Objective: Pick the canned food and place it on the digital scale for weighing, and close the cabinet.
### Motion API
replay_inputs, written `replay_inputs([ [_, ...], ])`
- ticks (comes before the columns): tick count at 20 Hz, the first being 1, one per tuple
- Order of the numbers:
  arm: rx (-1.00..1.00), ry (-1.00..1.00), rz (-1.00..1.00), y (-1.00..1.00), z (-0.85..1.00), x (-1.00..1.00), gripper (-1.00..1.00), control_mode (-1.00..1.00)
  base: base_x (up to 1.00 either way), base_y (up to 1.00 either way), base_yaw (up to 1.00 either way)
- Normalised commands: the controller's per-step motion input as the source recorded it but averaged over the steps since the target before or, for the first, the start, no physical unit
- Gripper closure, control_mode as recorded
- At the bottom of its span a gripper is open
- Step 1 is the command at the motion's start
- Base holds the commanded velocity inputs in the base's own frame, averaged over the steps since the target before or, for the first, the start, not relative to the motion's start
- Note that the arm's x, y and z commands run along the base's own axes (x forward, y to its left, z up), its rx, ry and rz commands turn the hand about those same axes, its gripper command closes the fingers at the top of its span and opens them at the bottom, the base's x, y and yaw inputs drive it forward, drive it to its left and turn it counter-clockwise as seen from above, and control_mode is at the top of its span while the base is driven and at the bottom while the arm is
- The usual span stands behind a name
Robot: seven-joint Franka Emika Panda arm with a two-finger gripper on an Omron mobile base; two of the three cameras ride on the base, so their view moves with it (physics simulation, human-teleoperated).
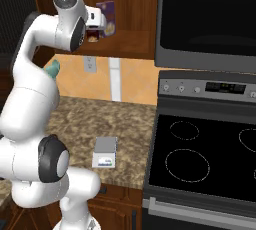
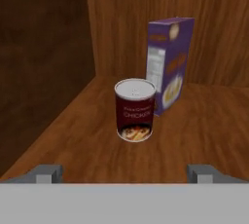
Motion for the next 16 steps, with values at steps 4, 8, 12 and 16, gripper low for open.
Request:
replay_inputs([
  [4,0.0,0.0,0.0,0.06,-0.06,0.39,-1.0,-1.0,0.0,0.0,0.0],
  [8,0.0,0.0,0.0,0.04,-0.14,0.38,-1.0,-1.0,0.0,0.0,0.0],
  [12,0.0,0.0,0.0,0.03,-0.17,0.42,-1.0,-1.0,0.0,0.0,0.0],
  [16,0.0,0.0,0.0,0.05,-0.17,0.41,-1.0,-1.0,0.0,0.0,0.0],
])
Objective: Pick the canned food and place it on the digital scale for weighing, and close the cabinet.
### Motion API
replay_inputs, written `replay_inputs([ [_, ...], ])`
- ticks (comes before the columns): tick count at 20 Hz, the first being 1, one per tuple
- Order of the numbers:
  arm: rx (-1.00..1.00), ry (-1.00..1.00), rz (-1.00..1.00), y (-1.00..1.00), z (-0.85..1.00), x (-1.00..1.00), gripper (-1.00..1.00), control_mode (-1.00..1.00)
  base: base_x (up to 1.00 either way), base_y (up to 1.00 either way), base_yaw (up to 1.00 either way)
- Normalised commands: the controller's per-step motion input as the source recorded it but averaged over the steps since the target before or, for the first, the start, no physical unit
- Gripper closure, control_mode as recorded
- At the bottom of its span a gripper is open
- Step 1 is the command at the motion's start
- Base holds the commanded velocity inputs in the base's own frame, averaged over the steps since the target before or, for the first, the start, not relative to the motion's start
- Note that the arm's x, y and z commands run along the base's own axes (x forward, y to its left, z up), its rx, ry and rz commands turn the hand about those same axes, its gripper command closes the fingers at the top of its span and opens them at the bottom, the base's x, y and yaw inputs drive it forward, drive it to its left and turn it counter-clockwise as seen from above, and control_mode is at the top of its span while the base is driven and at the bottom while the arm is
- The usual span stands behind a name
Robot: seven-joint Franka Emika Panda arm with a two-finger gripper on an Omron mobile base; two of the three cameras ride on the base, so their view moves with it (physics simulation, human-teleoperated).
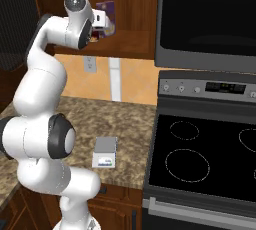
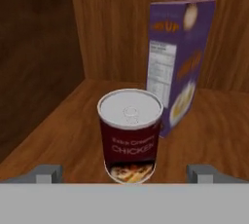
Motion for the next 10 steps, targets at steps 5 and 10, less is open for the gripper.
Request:
replay_inputs([
  [5,0.0,0.0,0.0,0.12,-0.14,0.37,-1.0,-1.0,0.0,0.0,0.0],
  [10,0.0,0.0,0.0,0.01,-0.04,0.32,-1.0,-1.0,0.0,0.0,0.0],
])
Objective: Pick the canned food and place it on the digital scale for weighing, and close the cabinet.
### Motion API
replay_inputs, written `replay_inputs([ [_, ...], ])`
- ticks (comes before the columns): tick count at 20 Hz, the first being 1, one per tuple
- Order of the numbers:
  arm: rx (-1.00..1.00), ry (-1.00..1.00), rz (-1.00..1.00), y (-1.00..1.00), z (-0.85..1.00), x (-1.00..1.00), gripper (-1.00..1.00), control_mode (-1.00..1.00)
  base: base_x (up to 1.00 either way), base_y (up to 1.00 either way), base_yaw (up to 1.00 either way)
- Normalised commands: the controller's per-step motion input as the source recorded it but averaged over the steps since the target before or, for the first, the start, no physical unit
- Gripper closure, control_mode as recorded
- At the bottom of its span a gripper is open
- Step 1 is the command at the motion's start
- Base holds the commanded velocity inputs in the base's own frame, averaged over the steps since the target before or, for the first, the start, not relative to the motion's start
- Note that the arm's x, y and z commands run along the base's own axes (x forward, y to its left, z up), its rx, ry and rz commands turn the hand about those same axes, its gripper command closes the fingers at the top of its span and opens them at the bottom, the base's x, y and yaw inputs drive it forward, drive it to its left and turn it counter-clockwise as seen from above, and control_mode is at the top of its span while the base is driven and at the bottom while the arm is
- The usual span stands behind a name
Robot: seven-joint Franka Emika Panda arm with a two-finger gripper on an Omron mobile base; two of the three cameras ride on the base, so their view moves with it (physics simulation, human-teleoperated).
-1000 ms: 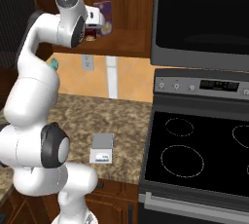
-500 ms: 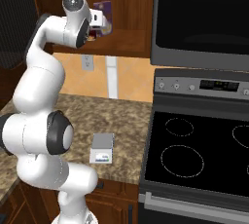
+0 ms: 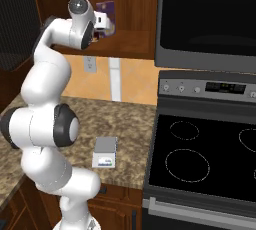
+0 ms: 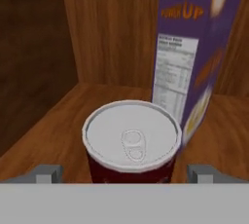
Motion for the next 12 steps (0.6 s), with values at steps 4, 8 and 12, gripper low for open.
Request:
replay_inputs([
  [4,0.0,0.0,0.0,0.0,-0.02,0.26,-1.0,-1.0,0.0,0.0,0.0],
  [8,0.0,0.0,0.0,0.0,-0.07,0.31,-1.0,-1.0,0.0,0.0,0.0],
  [12,0.0,0.0,0.0,0.01,-0.07,0.19,1.0,-1.0,0.0,0.0,0.0],
])
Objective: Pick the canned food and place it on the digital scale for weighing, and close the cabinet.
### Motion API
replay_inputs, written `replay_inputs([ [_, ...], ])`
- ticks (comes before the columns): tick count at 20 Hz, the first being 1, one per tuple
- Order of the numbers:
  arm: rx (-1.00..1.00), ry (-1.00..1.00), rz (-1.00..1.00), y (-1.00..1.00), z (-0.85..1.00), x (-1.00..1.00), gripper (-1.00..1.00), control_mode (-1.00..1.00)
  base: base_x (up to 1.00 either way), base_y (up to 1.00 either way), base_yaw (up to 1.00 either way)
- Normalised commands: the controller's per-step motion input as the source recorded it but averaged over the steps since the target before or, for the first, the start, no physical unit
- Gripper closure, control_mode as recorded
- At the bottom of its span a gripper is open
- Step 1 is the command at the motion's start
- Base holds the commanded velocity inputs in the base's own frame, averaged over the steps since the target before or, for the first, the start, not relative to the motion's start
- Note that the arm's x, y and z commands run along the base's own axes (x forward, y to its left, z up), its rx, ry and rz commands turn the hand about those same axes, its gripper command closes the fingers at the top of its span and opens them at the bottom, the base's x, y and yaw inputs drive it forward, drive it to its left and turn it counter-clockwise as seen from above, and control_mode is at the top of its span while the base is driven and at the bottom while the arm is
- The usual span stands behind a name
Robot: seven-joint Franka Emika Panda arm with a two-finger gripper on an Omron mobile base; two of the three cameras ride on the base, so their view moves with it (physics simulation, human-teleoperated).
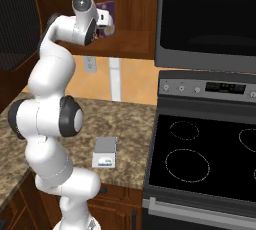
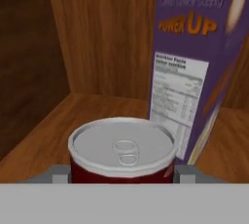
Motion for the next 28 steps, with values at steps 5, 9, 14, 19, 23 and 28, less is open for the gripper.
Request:
replay_inputs([
  [5,0.0,0.01,0.0,0.0,-0.15,0.0,1.0,-1.0,0.0,0.0,0.0],
  [9,0.0,0.0,0.0,0.0,-0.14,-0.62,1.0,-1.0,0.0,0.0,0.0],
  [14,0.01,-0.01,0.01,-0.3,-0.13,-1.0,1.0,-1.0,0.0,0.0,0.0],
  [19,0.0,0.0,0.05,-0.61,-0.13,-1.0,1.0,-1.0,0.0,0.0,0.0],
  [23,0.0,0.0,0.07,-0.25,-0.37,-1.0,1.0,-1.0,0.0,0.0,0.0],
  [28,0.0,0.0,0.08,-0.19,-0.59,-1.0,1.0,-1.0,0.0,0.0,0.0],
])
